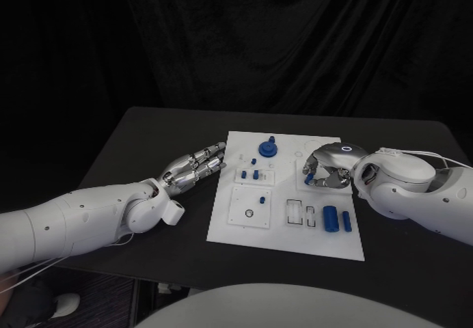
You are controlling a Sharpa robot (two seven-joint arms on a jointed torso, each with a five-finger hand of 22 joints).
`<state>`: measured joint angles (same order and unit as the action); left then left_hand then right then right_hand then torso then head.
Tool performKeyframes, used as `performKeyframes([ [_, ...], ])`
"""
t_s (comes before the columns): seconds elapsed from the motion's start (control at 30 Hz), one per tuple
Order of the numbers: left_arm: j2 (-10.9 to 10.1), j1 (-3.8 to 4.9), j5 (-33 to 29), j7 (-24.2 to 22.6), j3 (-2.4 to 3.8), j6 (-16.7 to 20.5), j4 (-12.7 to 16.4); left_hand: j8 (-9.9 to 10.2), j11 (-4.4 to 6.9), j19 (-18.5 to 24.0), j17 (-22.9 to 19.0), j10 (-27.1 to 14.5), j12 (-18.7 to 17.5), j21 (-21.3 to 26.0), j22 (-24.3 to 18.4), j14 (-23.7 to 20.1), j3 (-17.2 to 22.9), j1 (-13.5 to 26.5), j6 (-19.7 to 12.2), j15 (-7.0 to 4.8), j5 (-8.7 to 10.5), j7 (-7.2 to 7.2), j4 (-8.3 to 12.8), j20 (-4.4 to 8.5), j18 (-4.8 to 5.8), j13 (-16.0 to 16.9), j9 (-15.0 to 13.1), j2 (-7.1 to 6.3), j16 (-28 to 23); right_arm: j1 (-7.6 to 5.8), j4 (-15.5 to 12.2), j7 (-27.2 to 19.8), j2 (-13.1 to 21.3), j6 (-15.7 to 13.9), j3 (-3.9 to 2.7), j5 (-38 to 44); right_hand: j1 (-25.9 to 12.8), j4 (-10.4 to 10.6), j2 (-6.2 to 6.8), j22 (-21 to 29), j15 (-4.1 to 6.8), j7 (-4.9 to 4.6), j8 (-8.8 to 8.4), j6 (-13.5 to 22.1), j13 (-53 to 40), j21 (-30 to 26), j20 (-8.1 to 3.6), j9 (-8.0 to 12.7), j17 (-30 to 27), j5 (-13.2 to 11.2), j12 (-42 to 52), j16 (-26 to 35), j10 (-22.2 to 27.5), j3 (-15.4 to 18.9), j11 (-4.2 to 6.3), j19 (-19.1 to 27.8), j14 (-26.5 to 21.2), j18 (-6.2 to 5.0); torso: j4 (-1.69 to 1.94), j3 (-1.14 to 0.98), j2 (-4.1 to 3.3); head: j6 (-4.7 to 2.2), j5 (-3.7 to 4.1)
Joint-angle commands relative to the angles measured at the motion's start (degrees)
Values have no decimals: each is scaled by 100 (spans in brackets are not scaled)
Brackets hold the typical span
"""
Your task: Assemble the parts on the task board
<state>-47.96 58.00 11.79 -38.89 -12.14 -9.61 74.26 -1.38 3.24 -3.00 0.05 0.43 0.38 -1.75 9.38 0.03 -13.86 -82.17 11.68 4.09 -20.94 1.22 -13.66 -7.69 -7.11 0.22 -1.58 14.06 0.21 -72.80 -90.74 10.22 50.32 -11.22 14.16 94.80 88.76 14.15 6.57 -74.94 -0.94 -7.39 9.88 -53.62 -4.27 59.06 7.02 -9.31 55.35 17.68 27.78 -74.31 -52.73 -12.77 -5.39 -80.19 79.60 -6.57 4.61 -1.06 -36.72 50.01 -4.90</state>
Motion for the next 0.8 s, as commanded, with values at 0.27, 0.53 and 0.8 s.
performKeyframes([
  [0.27,18,-21,-38,-204,5,-56,-17,-22,-34,-10,-5,7,-24,2,-9,-3,53,-62,19,4,-33,-7,28,12,-39,-7,-5,4,-21,15,-44,-48,23,-68,-2,18,146,-155,-32,-759,161,18,218,-462,-101,147,-161,-261,68,-4,-3,-32,-543,-206,170,-53,70,90,-9,-2,16,-1,-12],
  [0.53,23,-30,-38,-201,5,-54,-26,-22,-35,-11,-5,6,-24,2,-10,-3,61,-68,17,6,-42,-8,36,11,-39,-8,-4,7,-21,-26,-204,11,135,-230,-4,18,349,-393,-135,-782,244,67,314,-668,-167,242,-251,-478,116,-697,-88,-17,-882,-442,261,-97,142,109,1,7,25,-1,-16],
  [0.8,27,-33,-38,-194,5,-49,-34,-22,-35,-12,-5,6,-24,1,-9,-3,68,-73,21,8,-50,-9,46,9,-38,-7,-5,7,-21,-333,-513,82,241,-319,-4,18,323,-406,-94,-786,248,67,304,-678,-178,260,-256,-534,123,-748,-157,-5,-926,-549,260,-106,158,114,7,9,19,-1,-15],
])
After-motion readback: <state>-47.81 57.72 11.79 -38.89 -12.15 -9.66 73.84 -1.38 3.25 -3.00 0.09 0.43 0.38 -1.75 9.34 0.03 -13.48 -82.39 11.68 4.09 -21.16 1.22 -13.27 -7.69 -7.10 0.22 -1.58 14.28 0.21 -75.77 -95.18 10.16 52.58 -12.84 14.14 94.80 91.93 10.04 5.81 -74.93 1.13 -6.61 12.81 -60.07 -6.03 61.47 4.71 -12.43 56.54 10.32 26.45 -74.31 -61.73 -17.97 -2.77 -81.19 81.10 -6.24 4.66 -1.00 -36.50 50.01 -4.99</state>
